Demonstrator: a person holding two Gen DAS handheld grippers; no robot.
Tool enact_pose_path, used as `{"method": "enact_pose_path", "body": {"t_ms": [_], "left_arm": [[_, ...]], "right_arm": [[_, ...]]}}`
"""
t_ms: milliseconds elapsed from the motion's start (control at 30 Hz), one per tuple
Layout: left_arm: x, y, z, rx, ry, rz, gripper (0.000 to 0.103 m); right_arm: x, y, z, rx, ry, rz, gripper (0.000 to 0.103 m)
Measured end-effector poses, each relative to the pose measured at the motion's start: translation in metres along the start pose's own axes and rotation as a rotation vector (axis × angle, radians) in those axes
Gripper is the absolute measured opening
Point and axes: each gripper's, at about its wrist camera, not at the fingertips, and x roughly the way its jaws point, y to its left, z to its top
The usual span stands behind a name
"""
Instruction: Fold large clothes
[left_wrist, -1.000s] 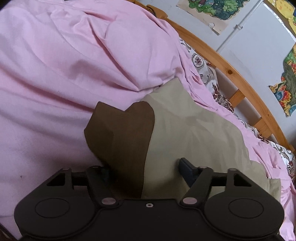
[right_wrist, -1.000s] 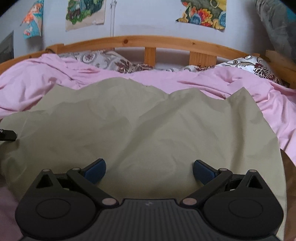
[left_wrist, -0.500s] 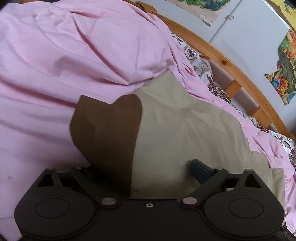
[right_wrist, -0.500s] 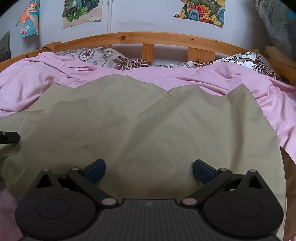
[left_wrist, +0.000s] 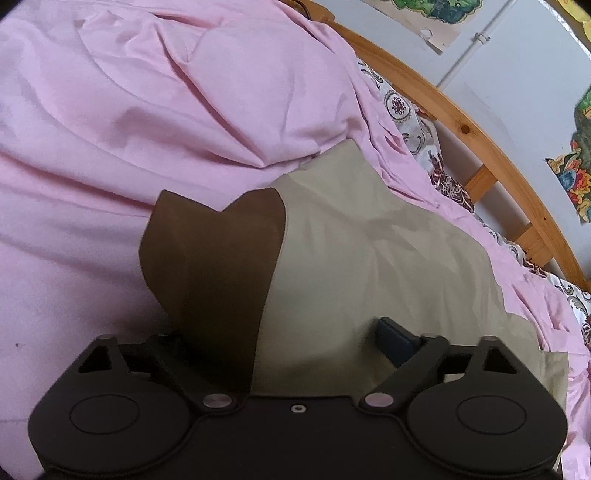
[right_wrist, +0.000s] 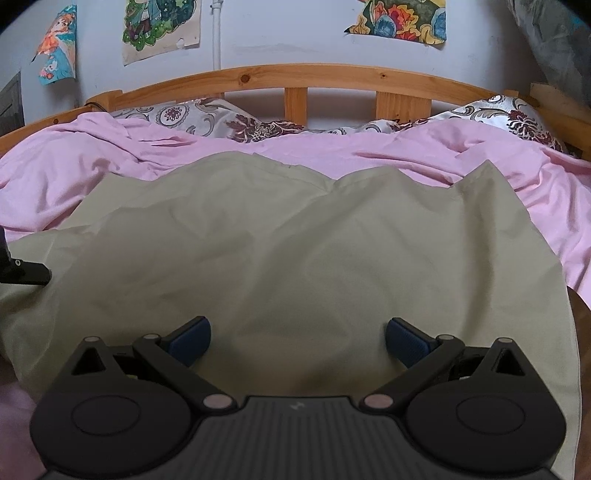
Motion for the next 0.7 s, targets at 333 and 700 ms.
{"method": "enact_pose_path", "body": {"t_ms": [333,700], "left_arm": [[-0.023,-0.011,0.006,0.062,-0.06,-0.035,0.031],[-0.069,-0.119,0.003,0.58,-0.163,-0.204,0.011]], "right_arm": [[-0.002,0.0,0.002,0.007,0.028,0.005,0.103],[-0.006,-0.016,0.007,0.105,0.019,0.059,0.103]]}}
